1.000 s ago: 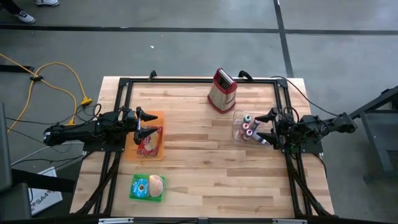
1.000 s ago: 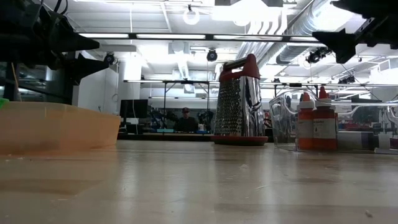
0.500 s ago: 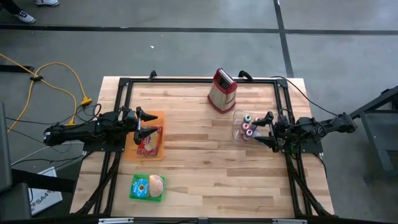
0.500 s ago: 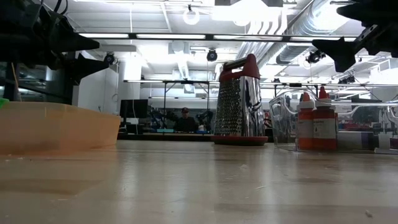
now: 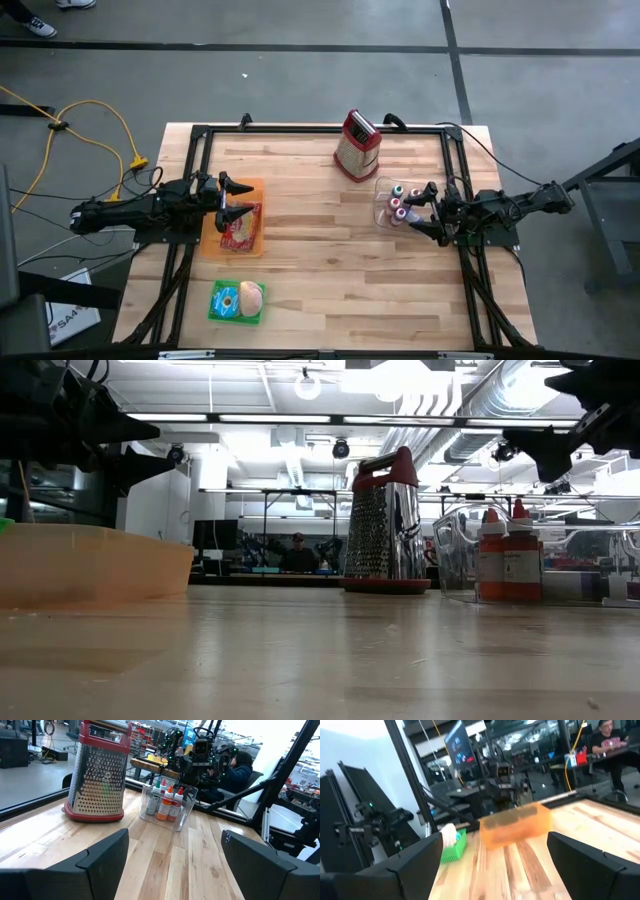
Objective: Pick & Place Food Item
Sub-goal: Return to Home Position
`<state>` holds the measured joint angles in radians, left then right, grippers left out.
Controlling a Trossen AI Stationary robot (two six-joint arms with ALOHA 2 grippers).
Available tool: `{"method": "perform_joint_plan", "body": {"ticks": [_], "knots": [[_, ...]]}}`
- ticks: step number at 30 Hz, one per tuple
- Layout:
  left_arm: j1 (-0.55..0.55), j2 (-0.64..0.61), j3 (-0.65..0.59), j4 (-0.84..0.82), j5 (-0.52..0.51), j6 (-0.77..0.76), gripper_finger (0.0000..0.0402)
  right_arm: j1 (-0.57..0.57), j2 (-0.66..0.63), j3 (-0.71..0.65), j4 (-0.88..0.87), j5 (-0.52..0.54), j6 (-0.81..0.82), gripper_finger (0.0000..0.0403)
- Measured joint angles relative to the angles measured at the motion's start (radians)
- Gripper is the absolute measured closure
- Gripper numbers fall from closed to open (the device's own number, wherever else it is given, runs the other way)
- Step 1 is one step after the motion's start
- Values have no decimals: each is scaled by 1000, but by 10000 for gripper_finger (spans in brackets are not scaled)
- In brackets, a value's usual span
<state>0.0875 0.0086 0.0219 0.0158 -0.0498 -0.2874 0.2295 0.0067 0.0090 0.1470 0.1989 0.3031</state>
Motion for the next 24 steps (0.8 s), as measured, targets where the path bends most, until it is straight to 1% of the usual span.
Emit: {"method": "perform_joint_plan", "body": {"ticks": [7,14,17,22,24], "knots": [[0,0,0,0,0,0,91,0,0,-1,-84,10,40,55],[0,0,0,0,0,0,91,-1,1,-1,-92,-1,49,55],[0,0,0,0,0,0,91,-1,1,-2,-103,-38,33,55],[0,0,0,0,0,0,91,0,1,-2,-123,-152,-2,55],[0,0,0,0,0,0,91,-1,0,-2,-127,-177,-6,55]]}}
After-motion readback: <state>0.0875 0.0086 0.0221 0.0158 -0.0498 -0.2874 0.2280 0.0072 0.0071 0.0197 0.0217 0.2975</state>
